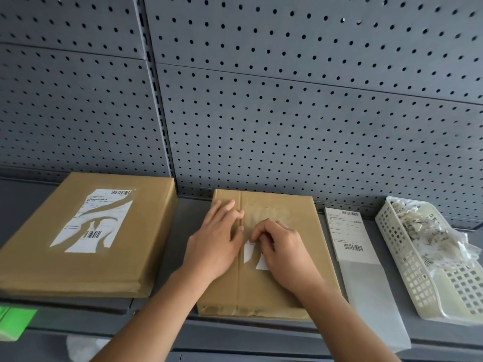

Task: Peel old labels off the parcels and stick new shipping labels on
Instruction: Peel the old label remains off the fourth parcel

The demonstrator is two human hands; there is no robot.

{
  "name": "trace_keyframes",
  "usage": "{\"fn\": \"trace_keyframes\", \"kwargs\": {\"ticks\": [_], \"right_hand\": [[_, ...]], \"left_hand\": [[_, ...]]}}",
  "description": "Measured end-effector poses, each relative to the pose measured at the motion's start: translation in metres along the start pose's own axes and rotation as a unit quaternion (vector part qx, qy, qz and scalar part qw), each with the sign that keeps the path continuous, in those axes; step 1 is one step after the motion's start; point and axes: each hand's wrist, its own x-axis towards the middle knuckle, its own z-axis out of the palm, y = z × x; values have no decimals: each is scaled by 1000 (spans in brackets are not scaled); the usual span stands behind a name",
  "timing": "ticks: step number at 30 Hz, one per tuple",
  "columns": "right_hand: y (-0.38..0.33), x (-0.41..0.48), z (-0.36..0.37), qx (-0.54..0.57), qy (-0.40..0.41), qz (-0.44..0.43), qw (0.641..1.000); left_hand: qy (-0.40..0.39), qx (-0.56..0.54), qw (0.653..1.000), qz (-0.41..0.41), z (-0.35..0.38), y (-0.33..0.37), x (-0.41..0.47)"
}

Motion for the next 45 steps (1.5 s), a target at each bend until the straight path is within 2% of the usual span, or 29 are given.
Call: {"fn": "trace_keyframes", "kwargs": {"ticks": [4, 10, 13, 16, 21, 26, 29, 32, 35, 45], "right_hand": [[-1, 0, -3, 41, -4, 23, 999], [-1, 0, 3, -6, -12, -8, 1000], [-3, 0, -1, 25, -29, 16, 999], [-3, 0, -3, 53, -12, 36, 998], [-5, -1, 0, 18, -29, 11, 999], [-8, 0, -9, 87, -11, 40, 995], [-8, -2, -8, 54, -25, 27, 998], [-7, -2, -2, -13, -46, -22, 999], [-7, -1, -2, -23, -48, -30, 998], [-16, -16, -15, 118, -33, 25, 992]], "left_hand": [[2, -1, 1000, -1, 0, 0, 0], [3, -1, 1000, 3, 0, -1, 1], [6, -2, 1000, 5, 1, -1, 1], [6, 2, 1000, 5, 1, -1, 0], [4, 2, 1000, 5, 0, 0, 0], [6, 2, 1000, 6, -1, 0, 0], [7, 2, 1000, 5, 0, 0, 0], [4, 4, 1000, 5, 0, -1, 0], [3, 3, 1000, 5, 0, -1, 1], [4, -10, 1000, 6, 0, -2, 1]]}}
